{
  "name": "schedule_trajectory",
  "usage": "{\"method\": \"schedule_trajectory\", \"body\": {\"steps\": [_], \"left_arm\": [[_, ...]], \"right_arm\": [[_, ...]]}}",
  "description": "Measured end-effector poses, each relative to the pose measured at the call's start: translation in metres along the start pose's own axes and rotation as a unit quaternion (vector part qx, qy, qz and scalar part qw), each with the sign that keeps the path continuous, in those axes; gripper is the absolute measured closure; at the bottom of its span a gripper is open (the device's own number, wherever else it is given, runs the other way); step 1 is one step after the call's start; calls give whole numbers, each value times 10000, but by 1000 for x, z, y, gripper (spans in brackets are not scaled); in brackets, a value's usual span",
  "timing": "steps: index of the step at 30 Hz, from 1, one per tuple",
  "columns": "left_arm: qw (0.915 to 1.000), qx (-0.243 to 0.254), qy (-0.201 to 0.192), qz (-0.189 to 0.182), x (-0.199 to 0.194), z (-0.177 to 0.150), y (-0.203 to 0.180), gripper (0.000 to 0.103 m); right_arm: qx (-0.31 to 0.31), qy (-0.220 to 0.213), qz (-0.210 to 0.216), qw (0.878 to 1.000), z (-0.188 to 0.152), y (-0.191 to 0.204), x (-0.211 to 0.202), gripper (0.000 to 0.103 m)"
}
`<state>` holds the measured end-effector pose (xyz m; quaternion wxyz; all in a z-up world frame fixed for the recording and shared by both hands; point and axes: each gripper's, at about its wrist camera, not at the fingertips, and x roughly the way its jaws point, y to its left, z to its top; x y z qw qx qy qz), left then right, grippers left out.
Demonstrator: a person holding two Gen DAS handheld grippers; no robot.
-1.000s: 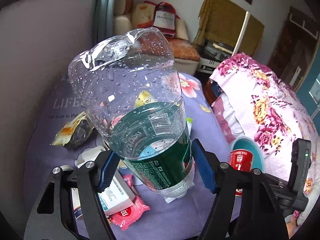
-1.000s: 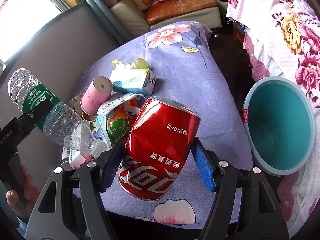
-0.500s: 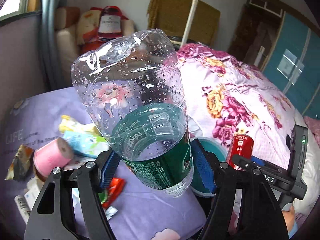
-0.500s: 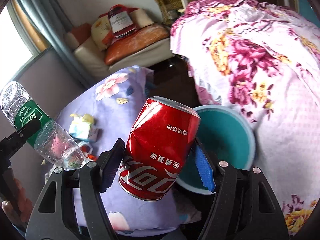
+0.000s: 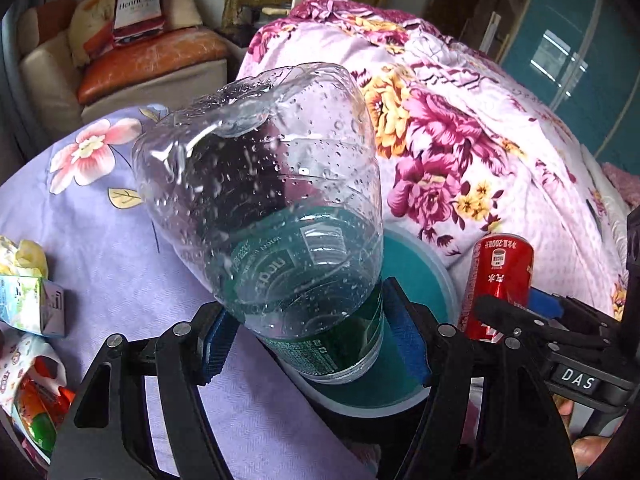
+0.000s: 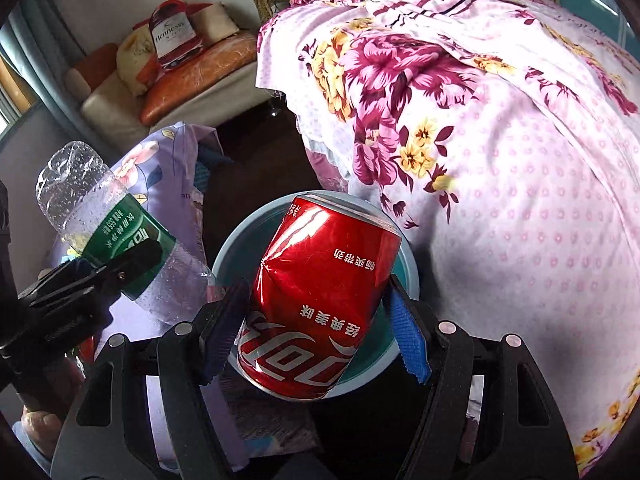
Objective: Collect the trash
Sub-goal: 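Carry the bottle over the teal bin and release it while the right tool drops the can in, then move both open tools back from the bin to the trash pile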
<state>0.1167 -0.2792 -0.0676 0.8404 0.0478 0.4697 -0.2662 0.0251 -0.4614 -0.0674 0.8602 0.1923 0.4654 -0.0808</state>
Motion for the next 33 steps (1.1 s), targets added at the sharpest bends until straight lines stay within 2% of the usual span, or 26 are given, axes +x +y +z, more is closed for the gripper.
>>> {"method": "schedule_trajectory", "body": {"steps": [3, 5, 11, 14, 18, 19, 20, 33], "left_arm": [[9997, 38, 232, 87, 16, -6, 0, 32], [9992, 117, 358, 156, 20, -11, 0, 26], [9989, 43, 396, 241, 12, -19, 12, 25], [9989, -9, 379, 285, 7, -21, 15, 24], [9989, -121, 329, 325, -5, -26, 25, 15], [9989, -158, 307, 316, -9, -26, 28, 15], [9989, -184, 292, 316, -12, -27, 29, 14], [9978, -583, 155, 259, -55, -44, 63, 12]], "right_arm": [[31, 108, 3, 9999, -2, -1, 10, 37], [58, 186, 23, 9998, -3, -2, 17, 37], [55, 313, 76, 9995, -7, 1, 28, 37], [24, 445, 120, 9989, -7, 4, 33, 37], [106, 685, 188, 9974, -10, 8, 40, 35], [150, 712, 200, 9971, -10, 8, 41, 31], [178, 713, 176, 9971, -11, 9, 40, 28], [-39, 614, 75, 9981, -14, 43, 17, 25]]}}
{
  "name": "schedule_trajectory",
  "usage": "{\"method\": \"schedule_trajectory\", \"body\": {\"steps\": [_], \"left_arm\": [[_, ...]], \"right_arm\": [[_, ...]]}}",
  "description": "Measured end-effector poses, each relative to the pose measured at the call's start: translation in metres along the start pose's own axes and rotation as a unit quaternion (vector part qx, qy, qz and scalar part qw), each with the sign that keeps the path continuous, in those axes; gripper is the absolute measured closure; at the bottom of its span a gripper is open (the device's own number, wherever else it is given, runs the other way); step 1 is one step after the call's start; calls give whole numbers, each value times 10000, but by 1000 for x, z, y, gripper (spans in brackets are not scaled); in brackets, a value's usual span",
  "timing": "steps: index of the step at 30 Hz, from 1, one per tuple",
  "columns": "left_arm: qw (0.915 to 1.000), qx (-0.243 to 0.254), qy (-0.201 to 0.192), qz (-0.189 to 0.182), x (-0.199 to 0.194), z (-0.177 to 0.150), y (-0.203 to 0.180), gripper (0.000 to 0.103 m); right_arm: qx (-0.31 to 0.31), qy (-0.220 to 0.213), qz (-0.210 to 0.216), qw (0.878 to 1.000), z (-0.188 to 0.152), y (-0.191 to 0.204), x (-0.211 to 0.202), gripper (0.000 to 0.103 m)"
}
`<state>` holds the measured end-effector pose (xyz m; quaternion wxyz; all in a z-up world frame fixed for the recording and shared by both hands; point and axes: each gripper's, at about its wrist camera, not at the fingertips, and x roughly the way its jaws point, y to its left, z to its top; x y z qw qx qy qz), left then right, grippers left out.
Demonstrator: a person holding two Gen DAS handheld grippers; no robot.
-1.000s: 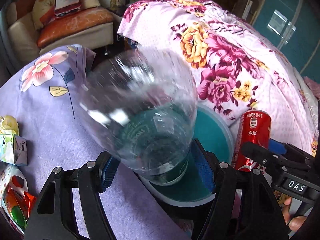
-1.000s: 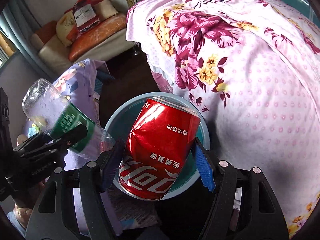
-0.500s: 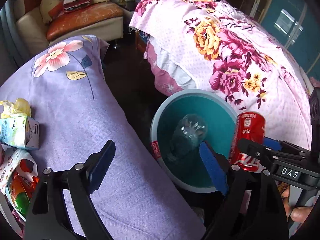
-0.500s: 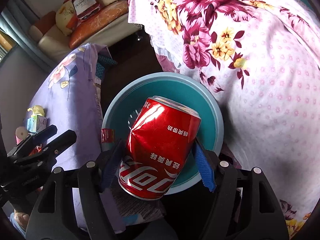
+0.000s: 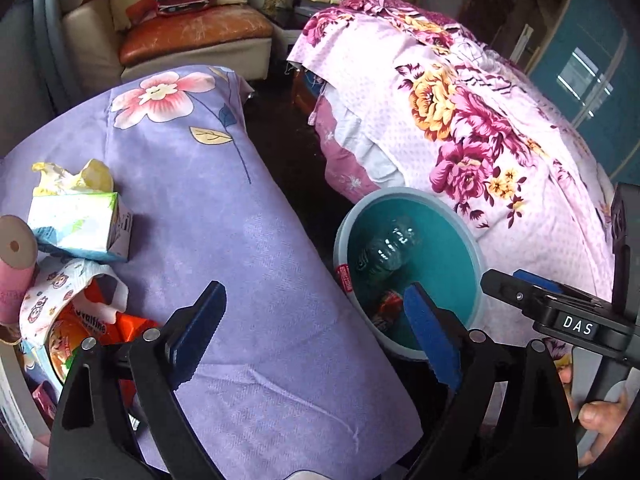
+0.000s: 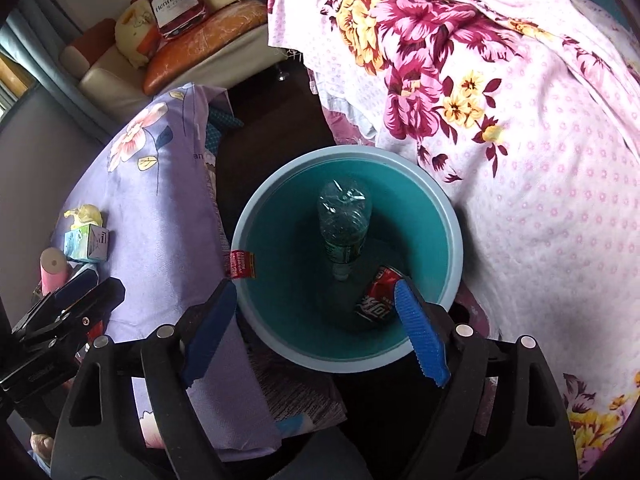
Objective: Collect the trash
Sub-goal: 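Move both open tools back from the bin to the trash pile, then grasp the white paper cup with the left tool while the right tool grasps the white medicine box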
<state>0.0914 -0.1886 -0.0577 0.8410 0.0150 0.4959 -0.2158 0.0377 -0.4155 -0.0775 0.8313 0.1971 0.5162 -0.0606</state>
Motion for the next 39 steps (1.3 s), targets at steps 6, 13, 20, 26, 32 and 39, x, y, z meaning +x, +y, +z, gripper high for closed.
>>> {"method": "schedule_trajectory", "body": {"steps": [6, 13, 20, 26, 32, 39], "left_arm": [[9995, -273, -135, 2, -29, -14, 31, 11], [9975, -621, -325, 128, -66, -35, 75, 9], [9931, -1030, -461, 305, -101, -58, 127, 9], [9881, -1307, -556, 592, -128, -80, 172, 9], [9809, -1614, -528, 954, -146, -104, 220, 9], [9668, -2143, -444, 1318, -158, -134, 277, 9]], "right_arm": [[-315, -38, 42, 9995, -10, 36, -13, 23], [-727, -89, 130, 9972, -22, 86, -27, 22], [-1053, -8, 255, 9941, -37, 131, -33, 22], [-1342, 59, 300, 9905, -51, 169, -35, 22], [-1708, 301, 371, 9842, -66, 207, -24, 22], [-2070, 530, 439, 9759, -80, 247, -14, 22]]}}
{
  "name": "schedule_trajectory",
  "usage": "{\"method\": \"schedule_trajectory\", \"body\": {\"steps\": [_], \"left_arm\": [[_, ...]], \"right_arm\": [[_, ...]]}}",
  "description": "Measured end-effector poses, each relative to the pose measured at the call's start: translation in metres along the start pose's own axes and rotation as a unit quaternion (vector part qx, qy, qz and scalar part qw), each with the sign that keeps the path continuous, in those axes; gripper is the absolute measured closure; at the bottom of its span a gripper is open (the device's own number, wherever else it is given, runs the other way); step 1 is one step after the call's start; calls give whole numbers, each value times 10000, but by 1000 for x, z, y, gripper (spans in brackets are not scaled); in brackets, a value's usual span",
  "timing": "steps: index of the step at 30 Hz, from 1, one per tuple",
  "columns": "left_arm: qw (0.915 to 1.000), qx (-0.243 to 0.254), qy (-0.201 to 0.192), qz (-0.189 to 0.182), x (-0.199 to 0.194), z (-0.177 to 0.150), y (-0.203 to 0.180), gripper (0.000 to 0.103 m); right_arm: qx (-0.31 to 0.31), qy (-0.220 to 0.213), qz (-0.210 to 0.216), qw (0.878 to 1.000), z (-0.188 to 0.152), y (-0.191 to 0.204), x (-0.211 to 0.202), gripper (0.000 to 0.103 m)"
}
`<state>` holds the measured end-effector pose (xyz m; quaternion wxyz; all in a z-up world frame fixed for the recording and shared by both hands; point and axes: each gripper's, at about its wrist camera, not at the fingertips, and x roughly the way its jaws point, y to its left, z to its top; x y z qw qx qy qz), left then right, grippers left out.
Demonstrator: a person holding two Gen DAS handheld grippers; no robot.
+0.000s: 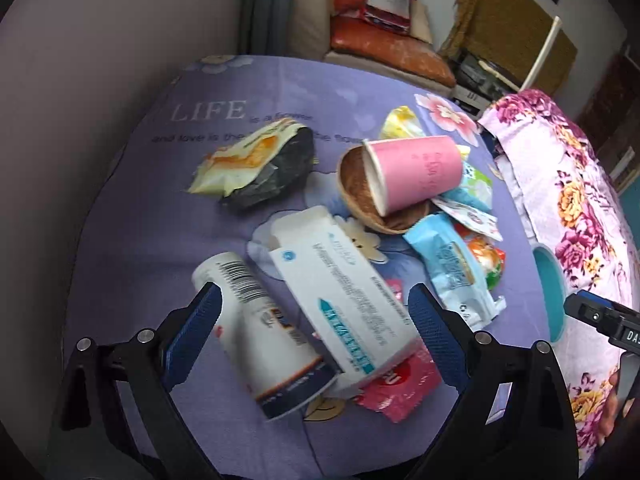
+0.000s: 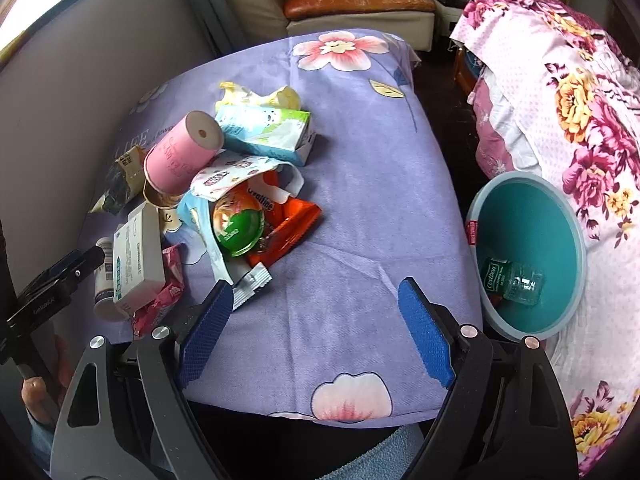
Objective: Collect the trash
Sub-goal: 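Grasp the white paper cup with the left tool while the right tool grasps the white medicine box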
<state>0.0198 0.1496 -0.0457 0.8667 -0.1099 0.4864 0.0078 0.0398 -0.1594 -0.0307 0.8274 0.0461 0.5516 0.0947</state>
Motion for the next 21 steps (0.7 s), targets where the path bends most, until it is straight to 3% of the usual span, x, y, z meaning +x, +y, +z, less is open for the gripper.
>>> {"method": "schedule_trajectory", "body": {"steps": [4, 11, 19, 20, 21], "left_arm": [[9995, -303, 103, 79, 4, -3, 28, 9], [9986, -243, 343, 316, 16, -14, 40, 9], [9981, -224, 561, 92, 27, -26, 51, 9], [9984, -227, 505, 93, 25, -26, 55, 10], [9988, -192, 435, 66, 22, -26, 58, 22]], "right_arm": [[-161, 99, 17, 9998, 2, 18, 6, 22], [-332, 226, 50, 9992, 8, 41, 14, 22], [-658, 562, 342, 9957, 17, 84, 29, 22], [-749, 603, 388, 9946, 18, 93, 31, 22], [-851, 649, 427, 9933, 19, 103, 34, 22]]}}
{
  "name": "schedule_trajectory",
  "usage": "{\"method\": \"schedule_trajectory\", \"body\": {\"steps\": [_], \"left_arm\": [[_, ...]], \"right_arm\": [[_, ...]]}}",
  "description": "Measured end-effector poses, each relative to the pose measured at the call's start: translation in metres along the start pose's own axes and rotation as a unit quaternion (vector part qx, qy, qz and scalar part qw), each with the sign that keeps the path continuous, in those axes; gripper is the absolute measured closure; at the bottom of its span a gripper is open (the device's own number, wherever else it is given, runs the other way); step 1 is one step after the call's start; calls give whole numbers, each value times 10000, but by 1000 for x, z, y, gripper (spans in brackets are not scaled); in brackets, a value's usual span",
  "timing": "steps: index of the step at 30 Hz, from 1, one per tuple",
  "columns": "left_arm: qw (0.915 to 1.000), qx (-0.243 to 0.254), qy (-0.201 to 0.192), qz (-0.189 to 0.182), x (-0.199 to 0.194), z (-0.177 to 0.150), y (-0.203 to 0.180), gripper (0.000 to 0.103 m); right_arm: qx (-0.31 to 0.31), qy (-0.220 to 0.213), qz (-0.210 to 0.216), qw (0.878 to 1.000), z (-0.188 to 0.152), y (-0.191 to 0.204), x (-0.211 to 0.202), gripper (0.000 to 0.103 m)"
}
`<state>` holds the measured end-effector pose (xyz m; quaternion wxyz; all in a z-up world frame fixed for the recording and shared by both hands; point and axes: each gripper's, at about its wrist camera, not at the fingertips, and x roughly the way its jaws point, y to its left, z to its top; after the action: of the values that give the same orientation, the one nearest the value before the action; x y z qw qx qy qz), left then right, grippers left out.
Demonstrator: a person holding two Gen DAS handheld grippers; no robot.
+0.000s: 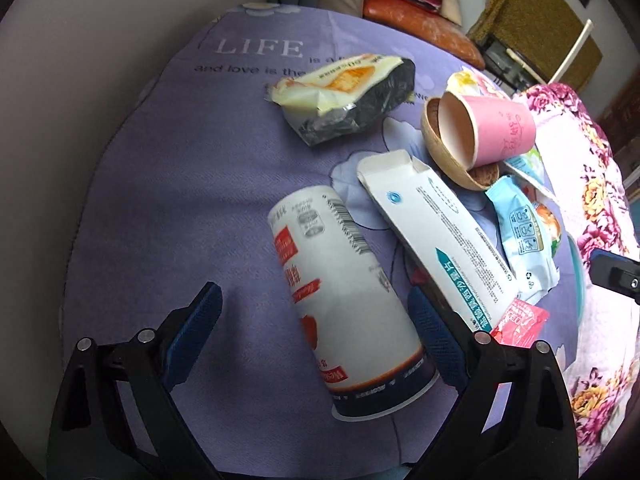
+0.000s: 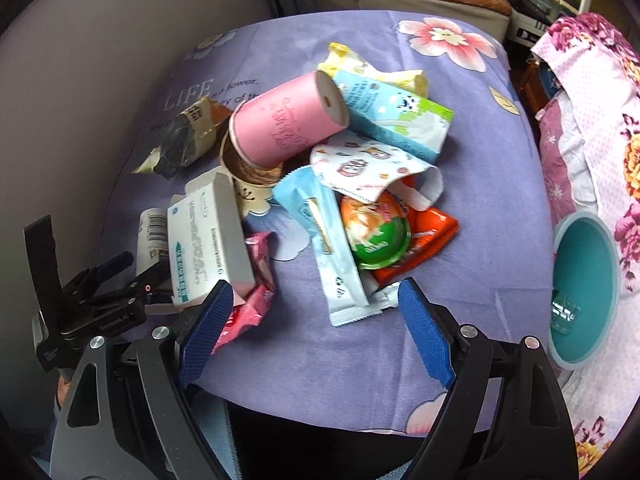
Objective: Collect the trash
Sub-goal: 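Grasp the white paper cup with the left tool while the right tool grasps the white medicine box, then carry the white cup with the left tool while the right tool carries the box to the bin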
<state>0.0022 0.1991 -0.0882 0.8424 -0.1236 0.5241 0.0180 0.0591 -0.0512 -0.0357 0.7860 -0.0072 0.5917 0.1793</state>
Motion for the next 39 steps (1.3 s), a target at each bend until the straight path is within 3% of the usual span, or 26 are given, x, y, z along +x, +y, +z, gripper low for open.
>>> {"method": "schedule_trajectory", "body": {"steps": [2, 5, 10, 13, 15, 20, 21, 23, 25, 26, 28, 32, 39], "left_arm": [[9998, 86, -30, -190, -5, -2, 5, 43], [9995, 293, -145, -4, -8, -1, 6, 49], [9993, 212, -138, -261, -10, 0, 26, 49], [9992, 86, -126, -373, -12, 0, 37, 43], [9991, 31, -128, -392, -12, -2, 43, 37], [9992, 40, 7, -400, -11, -4, 48, 35], [9992, 48, 42, -391, -9, -5, 48, 34], [9991, 76, 141, -399, -5, -7, 46, 34], [9989, 146, 193, -392, -1, -8, 42, 34], [9990, 208, 199, -339, 0, -9, 40, 34], [9989, 325, 190, -294, 0, -10, 33, 53], [9992, 375, 29, -95, -6, -9, 26, 53], [9987, 374, -309, -165, -35, 3, 16, 53]], "right_arm": [[-187, 81, 44, 9998, 5, 16, 7, 22], [-418, 222, 81, 9988, 13, 38, 20, 22], [-742, 496, 164, 9959, 26, 67, 45, 22], [-922, 706, 221, 9930, 32, 81, 62, 22], [-1038, 871, 216, 9905, 36, 88, 75, 22], [-1196, 1153, 144, 9860, 37, 96, 98, 22], [-1218, 1124, 119, 9861, 37, 96, 100, 22], [-1250, 1023, 112, 9868, 36, 96, 98, 36], [-1287, 902, 192, 9874, 34, 97, 92, 40], [-1328, 836, 192, 9874, 33, 98, 88, 41], [-1341, 725, 233, 9880, 31, 97, 79, 42], [-1222, 502, 411, 9904, 29, 90, 59, 42], [-894, 16, 715, 9934, 22, 62, 13, 42]]}}
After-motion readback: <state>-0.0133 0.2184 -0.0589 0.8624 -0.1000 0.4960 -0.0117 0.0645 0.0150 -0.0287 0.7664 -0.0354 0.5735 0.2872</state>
